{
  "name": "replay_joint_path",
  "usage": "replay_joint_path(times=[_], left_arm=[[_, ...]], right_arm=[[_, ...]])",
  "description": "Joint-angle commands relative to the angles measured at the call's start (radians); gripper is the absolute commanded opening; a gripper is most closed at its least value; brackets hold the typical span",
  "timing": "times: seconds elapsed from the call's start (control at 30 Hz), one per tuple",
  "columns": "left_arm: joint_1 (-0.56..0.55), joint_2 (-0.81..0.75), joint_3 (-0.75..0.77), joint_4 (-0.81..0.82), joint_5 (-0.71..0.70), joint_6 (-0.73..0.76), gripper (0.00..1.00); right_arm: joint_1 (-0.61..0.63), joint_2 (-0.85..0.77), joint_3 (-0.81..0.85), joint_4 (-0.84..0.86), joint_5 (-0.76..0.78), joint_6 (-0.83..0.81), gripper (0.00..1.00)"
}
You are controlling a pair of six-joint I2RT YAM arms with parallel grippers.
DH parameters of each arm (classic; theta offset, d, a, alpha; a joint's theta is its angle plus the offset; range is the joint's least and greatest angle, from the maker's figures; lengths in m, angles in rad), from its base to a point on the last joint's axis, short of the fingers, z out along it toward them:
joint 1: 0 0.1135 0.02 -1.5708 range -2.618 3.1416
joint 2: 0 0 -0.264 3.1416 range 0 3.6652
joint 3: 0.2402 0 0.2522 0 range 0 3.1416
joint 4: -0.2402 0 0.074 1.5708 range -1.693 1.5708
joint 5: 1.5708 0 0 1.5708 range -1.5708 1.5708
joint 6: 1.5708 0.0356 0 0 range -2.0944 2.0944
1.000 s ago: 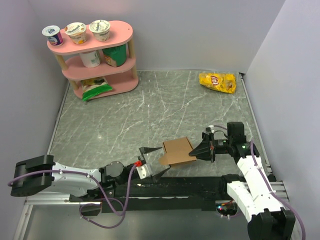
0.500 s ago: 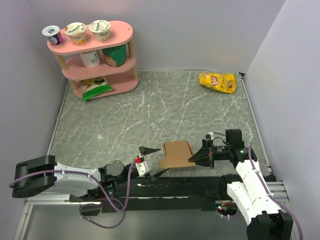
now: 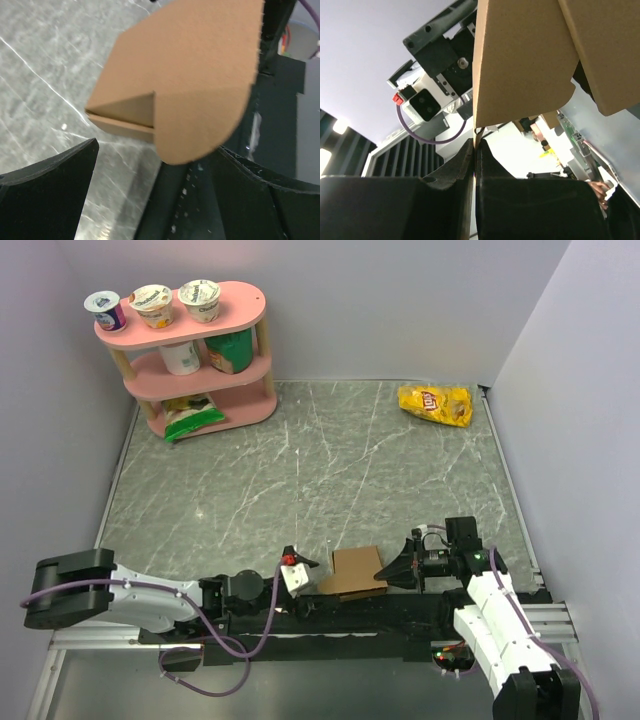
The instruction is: Fold the paper box
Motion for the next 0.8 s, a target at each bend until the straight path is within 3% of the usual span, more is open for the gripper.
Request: replay_joint_path(times=[0.0, 0.3, 0.6, 0.67, 0.7, 0.77], left_arm=[[-0.026, -0.069, 0.013, -0.095, -0.013, -0.092, 0.96], [-0.061, -0.094, 0.005, -0.103, -0.040, -0.157, 0.99], [-0.066, -0.042, 0.034, -0.083, 0.002, -0.083, 0.98], [-0.064, -0.066, 0.022, -0.057, 0.046, -0.096, 0.97], [-0.064, -0.082, 0.014, -0.023, 0.063, -0.112, 0.97], [-0.064, -0.140, -0.005, -0.008, 0.115, -0.129, 0.96]], right_arm=[[0.000, 0.008, -0.003, 0.020, 0.020, -0.006, 0.00], [0.000, -0.066, -0.124, 0.060, 0.061, -0.076, 0.00], [-0.001, -0.046, -0.121, 0.024, 0.175, -0.181, 0.00], [-0.001, -0.056, -0.124, 0.000, 0.211, -0.216, 0.09], [-0.001, -0.058, -0.108, -0.047, 0.230, -0.239, 0.24], [0.000, -0.049, -0.037, -0.096, 0.277, -0.317, 0.42]])
